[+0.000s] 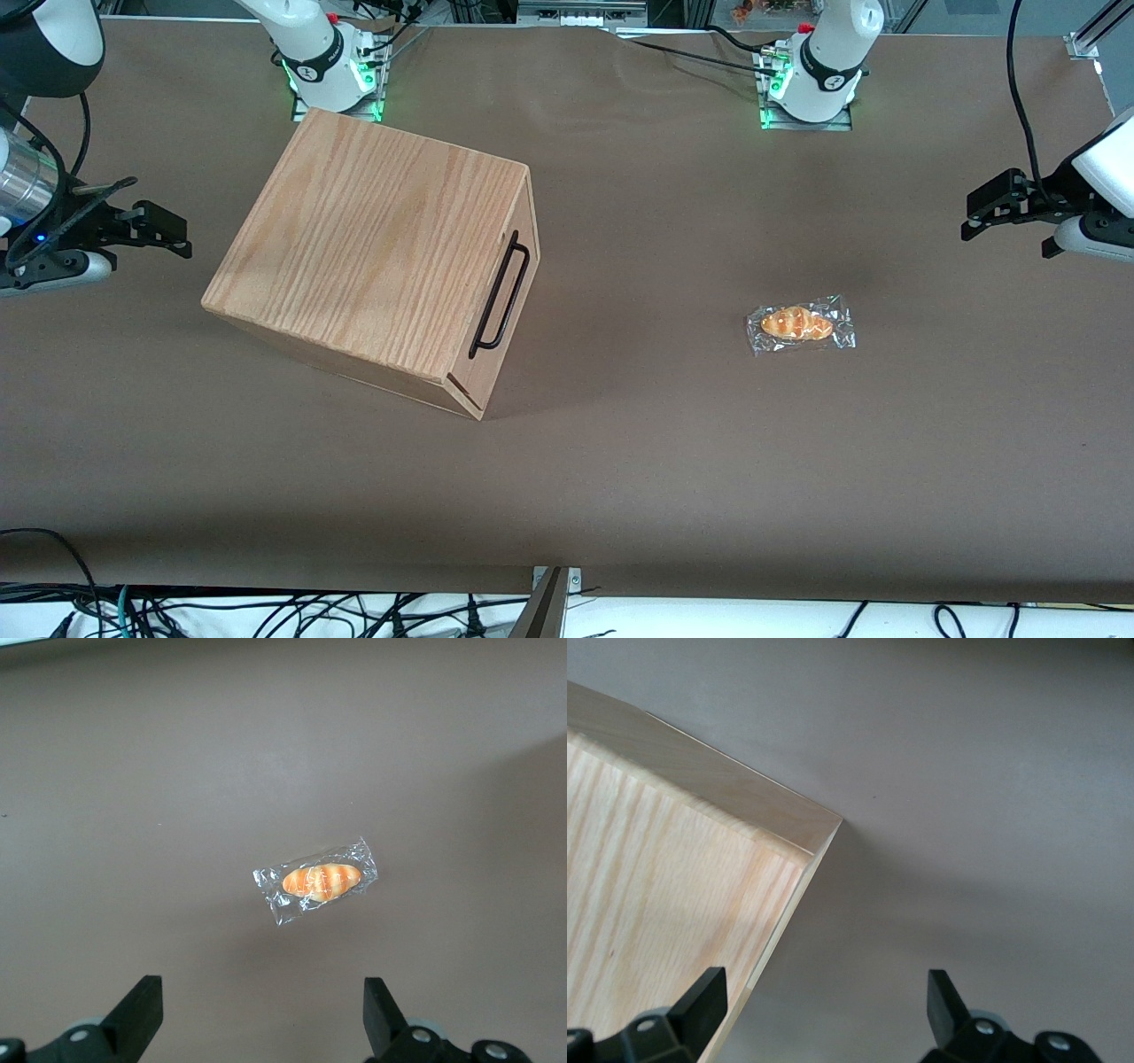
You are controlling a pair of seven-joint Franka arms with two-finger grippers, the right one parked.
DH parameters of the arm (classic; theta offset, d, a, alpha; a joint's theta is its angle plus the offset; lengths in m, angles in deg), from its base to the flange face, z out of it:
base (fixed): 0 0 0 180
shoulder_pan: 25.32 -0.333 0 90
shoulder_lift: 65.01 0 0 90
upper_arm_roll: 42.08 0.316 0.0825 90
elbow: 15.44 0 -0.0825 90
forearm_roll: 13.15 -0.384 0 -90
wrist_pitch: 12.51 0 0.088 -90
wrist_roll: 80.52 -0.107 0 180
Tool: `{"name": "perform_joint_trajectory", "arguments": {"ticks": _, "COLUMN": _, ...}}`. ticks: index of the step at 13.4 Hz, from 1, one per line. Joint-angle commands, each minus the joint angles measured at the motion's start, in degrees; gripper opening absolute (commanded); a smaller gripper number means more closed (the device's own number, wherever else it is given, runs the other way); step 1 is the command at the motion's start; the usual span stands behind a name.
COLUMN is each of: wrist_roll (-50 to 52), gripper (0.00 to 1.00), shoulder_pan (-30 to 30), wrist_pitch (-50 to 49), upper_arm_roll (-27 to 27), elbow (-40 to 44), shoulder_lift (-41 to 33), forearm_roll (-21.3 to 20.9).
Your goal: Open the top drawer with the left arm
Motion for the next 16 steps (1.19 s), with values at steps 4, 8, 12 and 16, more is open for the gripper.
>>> {"name": "perform_joint_trajectory", "arguments": {"ticks": 4, "wrist_roll": 0.1, "gripper": 1.00, "shoulder_pan": -0.3, "wrist_pitch": 0.2, "upper_arm_roll": -0.2, "elbow": -0.3, "shoulder_lift": -0.3, "forearm_roll": 0.6}}
{"name": "perform_joint_trajectory", "arguments": {"ticks": 8, "wrist_roll": 0.5, "gripper": 1.00, "shoulder_pan": 0.2, "wrist_pitch": -2.2, "upper_arm_roll": -0.5, "elbow": -0.4, "shoulder_lift": -0.3, "forearm_roll": 0.6}}
{"name": "perform_joint_trajectory", "arguments": {"ticks": 12, "wrist_roll": 4.2, "gripper": 1.00, "shoulder_pan": 1.8, "wrist_pitch": -5.1, "upper_arm_roll": -1.5, "elbow": -0.2, "shoulder_lift": 3.6, "forearm_roll": 3.7}}
{"name": "perform_joint_trajectory", "arguments": {"ticks": 16, "wrist_roll": 4.5, "gripper": 1.00, "shoulder_pan": 7.2, "wrist_pitch": -4.8, "upper_arm_roll": -4.5, "elbow": 0.9, "shoulder_lift": 10.4, "forearm_roll": 13.5}}
